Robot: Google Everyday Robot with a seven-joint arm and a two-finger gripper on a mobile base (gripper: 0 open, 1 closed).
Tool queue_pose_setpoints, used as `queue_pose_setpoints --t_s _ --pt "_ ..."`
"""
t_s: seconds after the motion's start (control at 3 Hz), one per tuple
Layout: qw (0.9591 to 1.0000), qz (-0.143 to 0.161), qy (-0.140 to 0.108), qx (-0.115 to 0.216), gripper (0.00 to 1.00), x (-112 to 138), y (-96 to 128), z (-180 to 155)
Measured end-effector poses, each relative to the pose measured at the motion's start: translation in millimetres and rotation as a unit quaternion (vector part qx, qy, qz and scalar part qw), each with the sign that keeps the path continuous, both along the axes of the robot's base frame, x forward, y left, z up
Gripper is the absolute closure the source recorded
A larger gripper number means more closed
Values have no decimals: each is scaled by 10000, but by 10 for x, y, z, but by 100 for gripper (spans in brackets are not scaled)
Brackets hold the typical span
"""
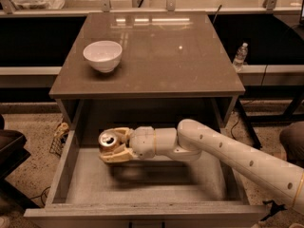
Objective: Place orange can into top drawer
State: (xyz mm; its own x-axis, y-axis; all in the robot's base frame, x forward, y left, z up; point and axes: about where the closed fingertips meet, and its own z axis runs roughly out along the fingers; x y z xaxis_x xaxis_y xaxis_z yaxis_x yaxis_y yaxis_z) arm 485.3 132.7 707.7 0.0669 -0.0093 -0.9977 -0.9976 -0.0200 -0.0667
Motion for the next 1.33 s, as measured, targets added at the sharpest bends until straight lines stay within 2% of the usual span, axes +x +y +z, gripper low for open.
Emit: queue_pose_setpoints --t_s 0.33,0.67,1.0,1.33 --pt "10000 27 -3 5 28 -14 24 7" --pt "10000 43 -4 8 5 -21 38 11" --pt "10000 56 -5 10 0 -28 50 15" --pt "10000 57 -6 10 0 -29 51 15"
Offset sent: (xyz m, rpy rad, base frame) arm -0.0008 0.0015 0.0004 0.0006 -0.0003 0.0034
